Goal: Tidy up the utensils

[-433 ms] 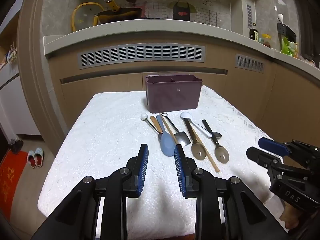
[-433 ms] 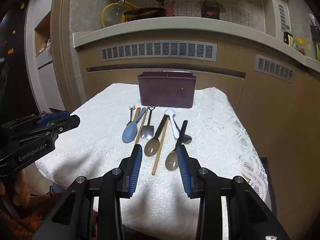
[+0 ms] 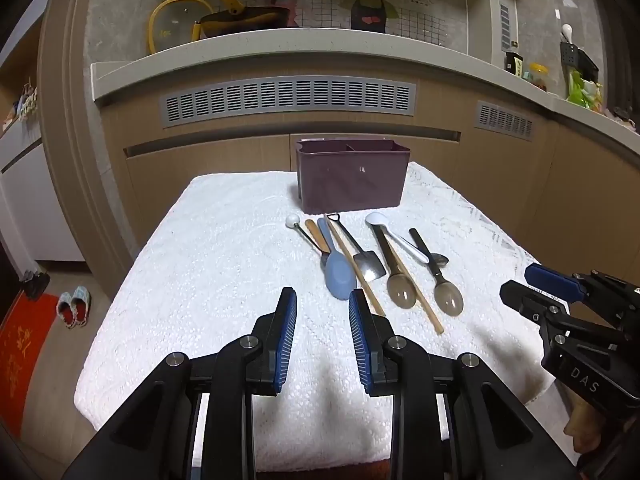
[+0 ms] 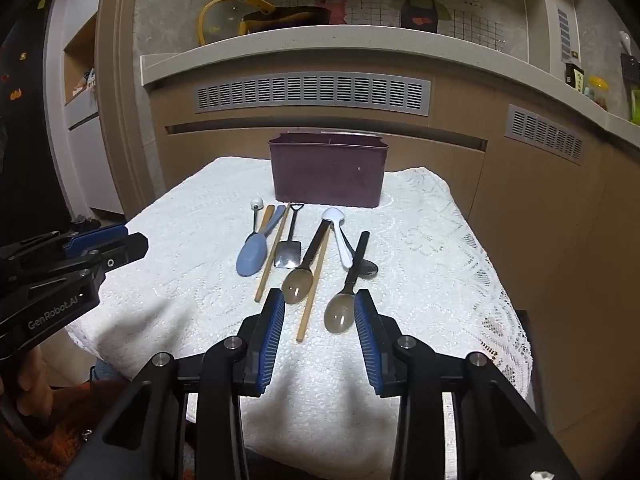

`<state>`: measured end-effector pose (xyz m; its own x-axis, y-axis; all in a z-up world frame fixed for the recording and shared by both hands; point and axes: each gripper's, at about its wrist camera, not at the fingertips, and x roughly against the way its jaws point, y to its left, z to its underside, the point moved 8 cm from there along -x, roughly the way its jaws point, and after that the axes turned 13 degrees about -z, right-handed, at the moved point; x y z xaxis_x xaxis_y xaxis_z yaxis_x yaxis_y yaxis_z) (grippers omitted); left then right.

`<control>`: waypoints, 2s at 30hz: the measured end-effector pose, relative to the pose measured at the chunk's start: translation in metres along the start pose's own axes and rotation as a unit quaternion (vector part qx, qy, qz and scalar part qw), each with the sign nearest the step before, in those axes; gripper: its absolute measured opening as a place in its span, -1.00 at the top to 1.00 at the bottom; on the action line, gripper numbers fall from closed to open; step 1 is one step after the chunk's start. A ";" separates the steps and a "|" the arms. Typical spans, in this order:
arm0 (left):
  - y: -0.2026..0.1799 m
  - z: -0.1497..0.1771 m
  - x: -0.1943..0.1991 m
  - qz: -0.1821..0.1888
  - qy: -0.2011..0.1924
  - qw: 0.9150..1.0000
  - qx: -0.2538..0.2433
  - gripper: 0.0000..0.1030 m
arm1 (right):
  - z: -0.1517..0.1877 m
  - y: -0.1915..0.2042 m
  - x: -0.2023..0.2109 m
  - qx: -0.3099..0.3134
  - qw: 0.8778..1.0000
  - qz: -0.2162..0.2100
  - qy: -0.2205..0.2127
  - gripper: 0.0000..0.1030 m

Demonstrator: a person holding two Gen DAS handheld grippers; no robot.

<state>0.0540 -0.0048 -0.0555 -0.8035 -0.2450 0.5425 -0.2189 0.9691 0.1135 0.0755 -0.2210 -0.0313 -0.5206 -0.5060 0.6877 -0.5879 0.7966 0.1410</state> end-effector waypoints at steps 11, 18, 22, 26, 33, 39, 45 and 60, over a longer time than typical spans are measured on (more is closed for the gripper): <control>0.000 0.000 -0.007 0.008 0.012 1.000 0.004 0.45 | -0.005 0.002 0.005 -0.002 1.000 0.003 -0.029 0.32; 0.000 0.001 -0.008 0.011 0.015 1.000 0.003 0.45 | -0.003 0.002 0.005 0.002 1.000 0.001 -0.024 0.32; 0.001 0.002 -0.010 0.014 0.018 1.000 0.004 0.45 | -0.003 0.002 0.004 0.004 1.000 0.006 -0.019 0.32; 0.000 0.004 -0.010 0.016 0.020 1.000 0.002 0.45 | -0.002 0.002 0.004 0.005 1.000 0.006 -0.017 0.32; 0.000 0.005 -0.011 0.018 0.023 1.000 0.002 0.45 | -0.001 0.001 0.003 0.002 1.000 0.008 -0.016 0.32; 0.000 0.004 -0.011 0.019 0.026 0.999 0.003 0.45 | -0.001 0.001 0.004 0.003 1.000 0.011 -0.017 0.32; -0.003 0.005 -0.010 0.020 0.026 0.999 0.002 0.45 | -0.001 0.000 0.004 0.003 1.000 0.011 -0.015 0.32; -0.001 0.004 -0.013 0.022 0.029 0.999 0.002 0.45 | -0.002 -0.001 0.003 0.001 1.000 0.013 -0.013 0.32</control>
<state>0.0621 -0.0030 -0.0659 -0.7792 -0.1993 0.5942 -0.1860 0.9789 0.0845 0.0757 -0.2225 -0.0277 -0.5509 -0.4935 0.6730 -0.5749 0.8090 0.1225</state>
